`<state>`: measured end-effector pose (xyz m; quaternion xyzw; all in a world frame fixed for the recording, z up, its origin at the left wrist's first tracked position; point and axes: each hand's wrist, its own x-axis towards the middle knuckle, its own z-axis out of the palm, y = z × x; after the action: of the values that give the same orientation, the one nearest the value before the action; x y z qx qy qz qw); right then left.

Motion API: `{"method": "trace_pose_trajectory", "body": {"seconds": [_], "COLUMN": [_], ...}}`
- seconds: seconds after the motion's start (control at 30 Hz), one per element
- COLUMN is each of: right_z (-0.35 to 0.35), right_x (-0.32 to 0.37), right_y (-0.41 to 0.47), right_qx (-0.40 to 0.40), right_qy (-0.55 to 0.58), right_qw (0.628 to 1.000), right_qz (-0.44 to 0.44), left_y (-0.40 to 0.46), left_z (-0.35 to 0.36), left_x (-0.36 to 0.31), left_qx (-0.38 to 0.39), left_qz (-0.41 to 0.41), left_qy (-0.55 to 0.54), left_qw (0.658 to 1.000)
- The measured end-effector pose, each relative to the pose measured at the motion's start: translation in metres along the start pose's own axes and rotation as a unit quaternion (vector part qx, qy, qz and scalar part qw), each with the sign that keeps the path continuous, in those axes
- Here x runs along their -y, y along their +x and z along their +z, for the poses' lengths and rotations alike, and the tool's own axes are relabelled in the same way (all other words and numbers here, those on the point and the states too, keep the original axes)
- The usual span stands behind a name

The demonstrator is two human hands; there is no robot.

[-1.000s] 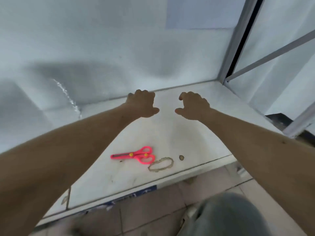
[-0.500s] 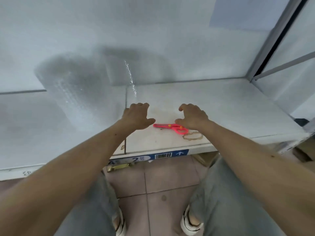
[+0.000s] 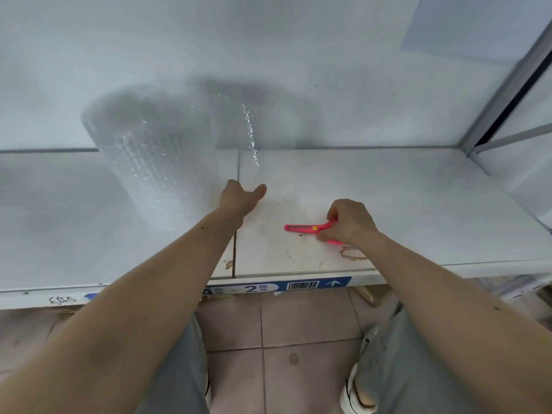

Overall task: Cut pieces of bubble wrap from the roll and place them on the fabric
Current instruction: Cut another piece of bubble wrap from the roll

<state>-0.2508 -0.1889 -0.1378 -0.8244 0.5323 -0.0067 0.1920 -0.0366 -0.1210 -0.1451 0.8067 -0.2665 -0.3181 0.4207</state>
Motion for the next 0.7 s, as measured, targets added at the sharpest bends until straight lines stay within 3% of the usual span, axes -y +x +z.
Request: {"method": "trace_pose_trajectory", "body": {"seconds": [0.13, 0.27, 0.37, 0.7], "right_z": [0.003, 0.007, 0.011, -0.006], "right_x": [-0.001, -0.001, -0.002, -0.008], "right_y": [0.008, 0.017, 0.023, 0.024], "right_qx": [-0.016, -0.029, -0.014, 0.103], "right_qy": [0.031, 0.026, 0.038, 0.116], "right_qw": [0.999, 0.999, 0.999, 0.987], "right_qz": [-0.002, -0.010, -0.011, -0.043], "left_y": [0.013, 0.021, 0.029, 0.042], "left_z": [0.014, 0.019, 0.017, 0.023], "left_x": [-0.009, -0.013, -0.017, -0.035], "left_qx": [0.000, 0.031, 0.055, 0.095], "left_qz": [-0.119, -0.168, -0.189, -0.208], "left_qy": [-0.279, -0.406, -0.459, -0.514], "left_qw": [0.953, 0.898, 0.867, 0.827]}}
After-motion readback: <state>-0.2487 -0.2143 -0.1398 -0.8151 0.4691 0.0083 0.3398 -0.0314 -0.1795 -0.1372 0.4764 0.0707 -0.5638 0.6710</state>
